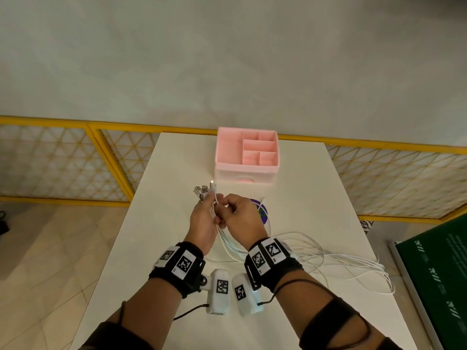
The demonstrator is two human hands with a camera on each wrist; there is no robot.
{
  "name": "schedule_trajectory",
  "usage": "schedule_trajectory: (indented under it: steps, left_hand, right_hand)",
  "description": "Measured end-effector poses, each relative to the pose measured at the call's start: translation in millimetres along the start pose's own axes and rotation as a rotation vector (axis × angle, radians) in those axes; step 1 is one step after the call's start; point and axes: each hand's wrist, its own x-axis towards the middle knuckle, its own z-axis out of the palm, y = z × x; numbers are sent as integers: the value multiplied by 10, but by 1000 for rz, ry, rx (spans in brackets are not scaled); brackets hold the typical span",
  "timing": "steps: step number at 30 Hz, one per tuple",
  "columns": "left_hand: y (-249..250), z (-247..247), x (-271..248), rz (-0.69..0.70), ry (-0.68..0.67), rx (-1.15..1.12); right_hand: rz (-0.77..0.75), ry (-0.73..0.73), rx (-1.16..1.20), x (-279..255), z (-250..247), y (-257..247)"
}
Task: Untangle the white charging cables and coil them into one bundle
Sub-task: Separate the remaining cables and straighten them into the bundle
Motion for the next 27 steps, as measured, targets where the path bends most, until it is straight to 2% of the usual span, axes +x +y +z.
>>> schedule_trajectory:
  steps: [4, 7, 10, 12, 16, 20, 22, 24, 27]
  left_hand:
    - [-15, -14, -13, 33, 15, 63]
    - [-2, -28, -3, 50, 113, 85]
    - [72, -81, 61, 60, 243, -43]
    - [153, -138, 98, 67, 290, -157]
    - [268, -223, 114, 81, 277, -266]
    - [256, -202, 112, 44, 186, -196]
    - [231, -154, 99, 28, 169, -146]
    - [198, -91, 76, 23, 147, -85]
    - [139, 35, 26, 54, 97, 29]
  right_hand:
    - [-83, -13, -150, -6, 34, 68]
    - [-144, -75, -231, -47, 20, 128]
    - [-153, -130, -336, -90, -84, 265]
    - [-102, -108, -391, -98, -250, 439]
    - [105, 6, -528, -113, -790, 853]
    - [375, 275, -571, -82, -1412, 1127]
    - [452, 440, -550, -33, -1605, 1095]
    - [415, 553, -451, 21, -1681, 924]
    - [219, 472, -256, 109, -1548, 566]
